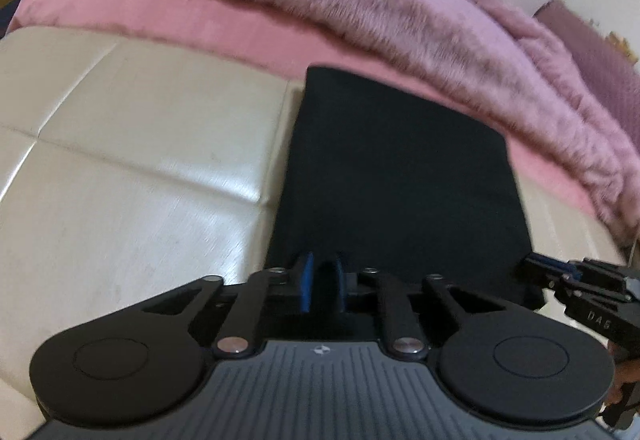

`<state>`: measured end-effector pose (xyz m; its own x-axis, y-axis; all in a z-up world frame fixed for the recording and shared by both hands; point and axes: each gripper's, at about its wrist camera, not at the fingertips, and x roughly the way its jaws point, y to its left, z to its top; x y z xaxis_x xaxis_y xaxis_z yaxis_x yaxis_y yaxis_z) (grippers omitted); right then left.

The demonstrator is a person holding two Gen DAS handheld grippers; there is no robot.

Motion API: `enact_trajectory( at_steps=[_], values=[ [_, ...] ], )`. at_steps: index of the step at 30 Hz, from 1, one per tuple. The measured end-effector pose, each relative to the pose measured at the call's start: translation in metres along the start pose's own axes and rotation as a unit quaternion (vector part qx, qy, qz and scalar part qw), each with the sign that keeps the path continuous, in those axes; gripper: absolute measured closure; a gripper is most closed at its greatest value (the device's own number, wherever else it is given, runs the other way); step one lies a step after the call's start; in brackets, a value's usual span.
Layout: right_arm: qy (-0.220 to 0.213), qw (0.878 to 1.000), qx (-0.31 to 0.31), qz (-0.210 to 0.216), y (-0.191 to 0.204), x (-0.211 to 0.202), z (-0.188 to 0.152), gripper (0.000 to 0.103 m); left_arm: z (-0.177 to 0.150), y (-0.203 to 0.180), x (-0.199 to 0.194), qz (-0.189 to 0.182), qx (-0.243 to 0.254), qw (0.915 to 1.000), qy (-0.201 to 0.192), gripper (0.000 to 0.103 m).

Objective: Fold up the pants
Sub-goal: 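Lay the folded pants flat on the leather and open both grippers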

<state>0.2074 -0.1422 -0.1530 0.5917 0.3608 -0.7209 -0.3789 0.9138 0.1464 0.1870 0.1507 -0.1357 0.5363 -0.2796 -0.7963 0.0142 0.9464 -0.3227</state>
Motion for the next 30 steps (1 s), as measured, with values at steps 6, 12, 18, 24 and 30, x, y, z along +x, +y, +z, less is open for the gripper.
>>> enact_trajectory(
  at_steps=[6, 12, 18, 24, 30],
  values=[
    [0.011, 1.0, 0.004, -0.007, -0.006, 0.017, -0.011, 0.097, -0.003, 0.005, 0.006, 0.004, 0.008, 0.9999, 0.01, 0.097],
    [0.02, 1.0, -0.004, -0.02, -0.008, 0.008, -0.006, 0.097, -0.006, 0.003, -0.008, 0.024, 0.019, 0.9988, 0.037, 0.096],
    [0.001, 0.999, 0.011, -0.041, -0.019, -0.027, -0.004, 0.084, -0.017, -0.006, -0.043, 0.057, 0.005, 0.9983, 0.013, 0.086],
    [-0.054, 0.998, -0.001, -0.044, -0.007, -0.087, 0.008, 0.065, -0.015, -0.051, -0.1, 0.049, 0.04, 0.9947, -0.082, 0.074],
    [-0.136, 0.99, -0.01, -0.033, 0.018, -0.162, 0.021, 0.037, -0.021, -0.111, -0.162, 0.072, 0.108, 0.9723, -0.194, 0.046]
  ],
)
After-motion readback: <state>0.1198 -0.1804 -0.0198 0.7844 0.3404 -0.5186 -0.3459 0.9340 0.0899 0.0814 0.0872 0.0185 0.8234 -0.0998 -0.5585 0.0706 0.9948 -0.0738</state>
